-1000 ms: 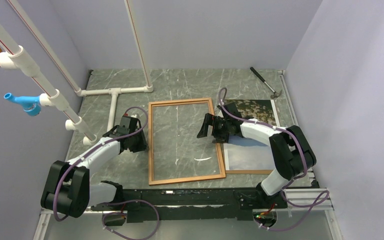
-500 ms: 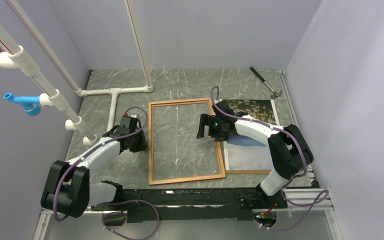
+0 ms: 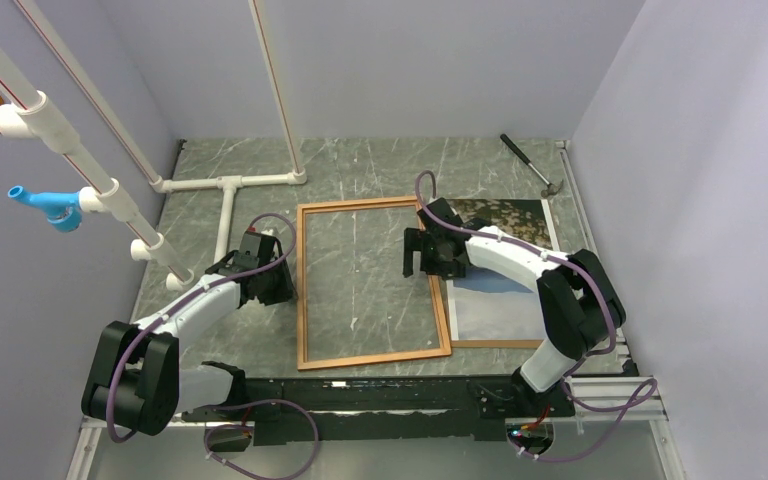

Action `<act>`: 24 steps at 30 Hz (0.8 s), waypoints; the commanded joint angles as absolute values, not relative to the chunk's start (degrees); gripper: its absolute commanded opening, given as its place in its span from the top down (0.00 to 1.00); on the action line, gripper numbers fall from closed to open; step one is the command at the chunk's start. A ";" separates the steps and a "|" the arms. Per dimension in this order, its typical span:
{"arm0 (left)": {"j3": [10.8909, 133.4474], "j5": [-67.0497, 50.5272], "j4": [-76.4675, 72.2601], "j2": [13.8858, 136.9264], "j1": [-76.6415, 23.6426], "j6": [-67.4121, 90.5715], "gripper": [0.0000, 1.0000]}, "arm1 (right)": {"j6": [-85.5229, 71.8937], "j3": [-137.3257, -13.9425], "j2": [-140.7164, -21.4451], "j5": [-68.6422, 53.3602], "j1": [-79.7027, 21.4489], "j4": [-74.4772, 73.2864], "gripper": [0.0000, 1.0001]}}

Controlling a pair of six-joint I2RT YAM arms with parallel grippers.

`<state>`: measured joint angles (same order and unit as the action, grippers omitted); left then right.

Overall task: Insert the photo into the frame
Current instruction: Move the photo frame to the center of the board.

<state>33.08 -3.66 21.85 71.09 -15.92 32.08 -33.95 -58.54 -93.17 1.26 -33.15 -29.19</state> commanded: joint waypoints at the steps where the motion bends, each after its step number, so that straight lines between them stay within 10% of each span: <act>1: 30.86 -0.38 24.45 72.45 -15.91 30.02 0.66 | -33.37 -59.38 -91.24 4.64 -32.86 -31.47 0.00; 12: 30.15 -9.29 19.85 46.99 -15.91 30.78 0.01 | -33.92 -56.64 -94.07 0.28 -31.11 -27.73 0.00; 24: 34.62 -23.45 14.59 34.93 -15.89 30.65 0.01 | -35.58 -58.39 -96.49 -7.79 -32.57 -24.74 0.00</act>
<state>31.29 -17.93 17.21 35.81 -15.79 30.85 -34.22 -56.60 -95.42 -4.91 -31.55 -27.11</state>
